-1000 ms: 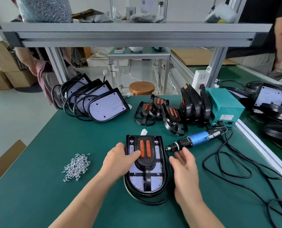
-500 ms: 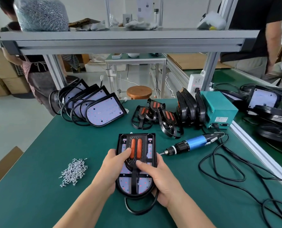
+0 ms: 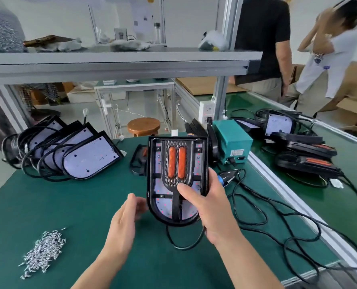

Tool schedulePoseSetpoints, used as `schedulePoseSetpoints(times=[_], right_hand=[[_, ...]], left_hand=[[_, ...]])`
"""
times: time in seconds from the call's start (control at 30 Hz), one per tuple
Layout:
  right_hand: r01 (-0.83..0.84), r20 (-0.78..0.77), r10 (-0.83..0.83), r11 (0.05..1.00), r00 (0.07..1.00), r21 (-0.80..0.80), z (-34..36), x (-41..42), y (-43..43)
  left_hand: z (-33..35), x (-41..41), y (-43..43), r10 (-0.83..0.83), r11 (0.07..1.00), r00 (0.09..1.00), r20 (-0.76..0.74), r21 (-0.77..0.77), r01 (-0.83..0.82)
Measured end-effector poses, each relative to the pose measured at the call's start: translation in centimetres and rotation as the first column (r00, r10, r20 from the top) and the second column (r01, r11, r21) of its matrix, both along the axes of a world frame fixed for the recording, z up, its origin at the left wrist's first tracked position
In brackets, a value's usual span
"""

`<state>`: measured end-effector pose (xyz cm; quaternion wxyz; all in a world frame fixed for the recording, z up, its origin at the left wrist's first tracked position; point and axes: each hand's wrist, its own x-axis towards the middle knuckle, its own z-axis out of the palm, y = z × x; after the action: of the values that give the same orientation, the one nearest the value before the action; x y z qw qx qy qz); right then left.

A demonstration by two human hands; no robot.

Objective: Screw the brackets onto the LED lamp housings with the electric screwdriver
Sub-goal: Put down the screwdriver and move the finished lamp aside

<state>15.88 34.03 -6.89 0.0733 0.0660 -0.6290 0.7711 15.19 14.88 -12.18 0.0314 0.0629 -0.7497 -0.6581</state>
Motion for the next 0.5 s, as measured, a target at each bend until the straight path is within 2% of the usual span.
schedulePoseSetpoints(times=[0.13,0.23,0.4,0.5], right_hand=[[0.258,-0.027,-0.259,0.965,0.965,-0.042,0.6,-0.6,4.9],[0.464,-0.008,-0.467,0.881,0.884,-0.089,0.4,-1.0,9.0],[0.728,0.141,-0.715,0.667,0.685,-0.158,-0.2,-1.2,15.6],[0.852,0.248,-0.815,0.494,0.523,-0.174,-0.7,-1.4,19.2]], left_hand=[[-2.0,-0.2,0.3,0.092,0.991,0.996,-0.019,-0.094,-0.094],[-2.3,-0.3,0.1,0.099,0.984,0.995,-0.028,-0.146,-0.102],[-2.4,-0.6,0.3,0.109,0.977,0.992,-0.07,-0.178,-0.12],[-2.7,-0.6,0.4,0.088,0.974,0.991,-0.104,-0.198,-0.107]])
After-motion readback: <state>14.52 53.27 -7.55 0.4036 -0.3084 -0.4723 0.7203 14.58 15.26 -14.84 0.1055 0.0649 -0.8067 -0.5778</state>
